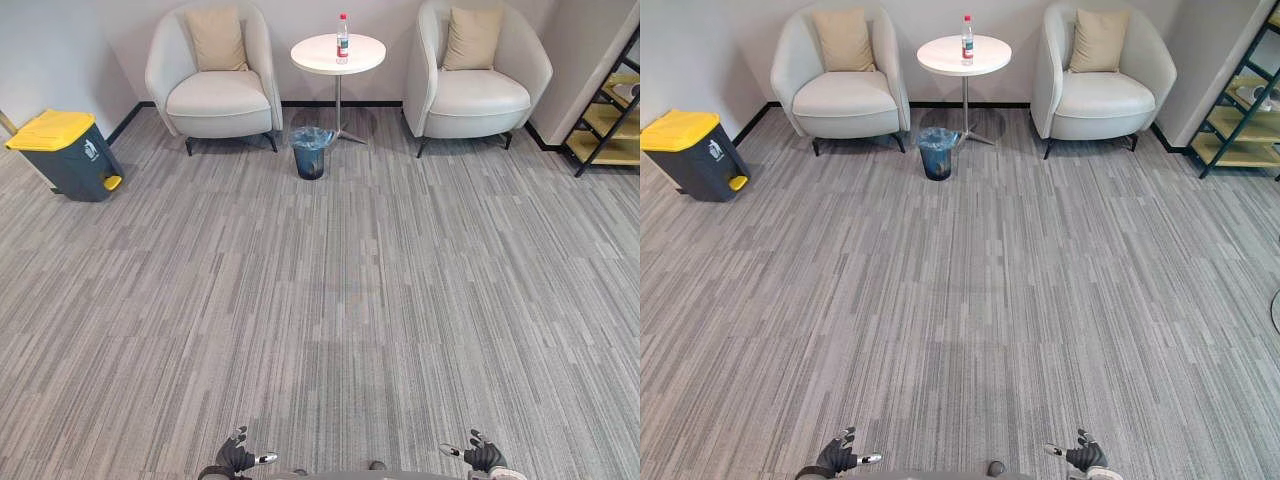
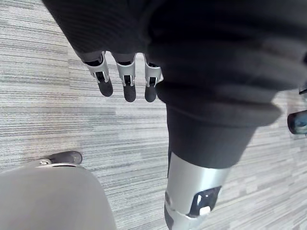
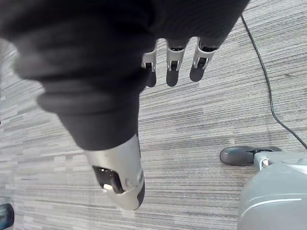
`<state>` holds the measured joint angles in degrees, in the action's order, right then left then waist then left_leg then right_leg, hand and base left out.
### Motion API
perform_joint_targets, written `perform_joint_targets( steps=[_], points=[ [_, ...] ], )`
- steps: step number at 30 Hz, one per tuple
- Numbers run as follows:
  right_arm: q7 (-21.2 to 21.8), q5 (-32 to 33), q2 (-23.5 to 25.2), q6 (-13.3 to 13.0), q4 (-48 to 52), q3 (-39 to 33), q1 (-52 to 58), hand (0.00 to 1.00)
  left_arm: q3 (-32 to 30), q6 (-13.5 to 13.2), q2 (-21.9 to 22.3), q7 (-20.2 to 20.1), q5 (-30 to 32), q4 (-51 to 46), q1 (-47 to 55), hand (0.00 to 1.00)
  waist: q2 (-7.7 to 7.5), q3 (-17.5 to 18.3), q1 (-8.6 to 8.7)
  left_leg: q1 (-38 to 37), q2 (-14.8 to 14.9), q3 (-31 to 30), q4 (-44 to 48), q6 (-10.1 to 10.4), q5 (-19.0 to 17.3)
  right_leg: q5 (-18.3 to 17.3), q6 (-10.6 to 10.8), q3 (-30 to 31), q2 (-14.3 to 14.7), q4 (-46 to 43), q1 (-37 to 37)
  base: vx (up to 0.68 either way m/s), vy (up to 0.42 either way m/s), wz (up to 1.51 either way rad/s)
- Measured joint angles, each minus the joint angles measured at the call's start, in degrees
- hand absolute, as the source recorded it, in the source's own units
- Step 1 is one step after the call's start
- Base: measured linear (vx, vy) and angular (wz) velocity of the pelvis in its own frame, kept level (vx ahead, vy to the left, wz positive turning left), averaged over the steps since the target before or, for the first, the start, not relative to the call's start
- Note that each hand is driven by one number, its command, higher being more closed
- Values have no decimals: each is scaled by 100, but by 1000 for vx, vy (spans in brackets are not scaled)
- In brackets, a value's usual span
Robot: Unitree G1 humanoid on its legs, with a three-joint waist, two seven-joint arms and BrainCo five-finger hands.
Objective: Gather rubbish on tea table into small bin, then transfer packed bag to large trash can.
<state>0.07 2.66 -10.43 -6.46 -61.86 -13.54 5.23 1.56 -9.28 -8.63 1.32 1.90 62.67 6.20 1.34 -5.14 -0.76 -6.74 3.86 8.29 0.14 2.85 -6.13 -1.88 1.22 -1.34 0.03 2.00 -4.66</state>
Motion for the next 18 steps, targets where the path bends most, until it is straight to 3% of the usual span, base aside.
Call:
perform_joint_targets(
  steps=[5,8,9,12,13,15,16,17,18],
  points=[
    [-16,16,-11,-1,43,-14,-123,0,0,-2,35,9,-10,-16,-54,0,71,-21,-5,223,27,215,475,-62,-388,-188,65,209,-4,-287,238,51,24,-26],
    [-14,17,1,1,43,-15,-192,0,3,-2,39,9,-14,-23,-93,0,76,-94,-2,355,-8,314,925,-158,-760,-790,226,307,-90,-1397,734,83,60,-21],
    [-14,22,1,10,42,-16,-198,0,11,-1,36,10,-17,-22,-123,0,91,-162,-5,360,-50,339,1106,-210,-944,-1051,461,258,-172,-2159,1005,66,71,-10],
    [-13,26,71,11,49,-14,-238,0,90,-2,-33,9,-21,-20,-174,0,13,-292,6,201,-186,327,1196,-318,-1088,-1155,663,-46,-443,-3823,1658,100,96,7],
    [-10,30,130,14,45,-11,-241,0,150,4,-95,8,-20,-17,-240,0,-58,-385,22,-9,-264,247,1165,-384,-1133,-1166,811,-283,-650,-4607,1965,239,58,26],
    [9,82,144,26,24,5,-248,0,171,12,-129,10,-21,-16,-243,0,-21,-447,34,-212,-279,162,1080,-420,-1180,-1425,554,-662,-822,-4863,2214,616,-70,50],
    [8,128,9,0,95,89,-369,0,124,3,-133,3,-11,-19,-281,0,39,-532,282,-775,101,-37,798,-53,-1233,-111,-17,-1111,-519,-2478,2682,953,-215,56],
    [4,128,-116,-4,78,90,-407,0,103,12,-4,6,-8,34,-296,0,239,-593,272,-950,299,-15,853,147,-1364,214,-393,-1202,-364,-2648,2619,1122,-298,43],
    [-1,129,-124,-19,100,84,-469,0,79,-6,44,-6,-6,29,-336,0,280,-596,291,-829,351,-15,1078,277,-1263,101,-503,-1190,-308,-2670,2625,384,-136,-23]
  ],
)
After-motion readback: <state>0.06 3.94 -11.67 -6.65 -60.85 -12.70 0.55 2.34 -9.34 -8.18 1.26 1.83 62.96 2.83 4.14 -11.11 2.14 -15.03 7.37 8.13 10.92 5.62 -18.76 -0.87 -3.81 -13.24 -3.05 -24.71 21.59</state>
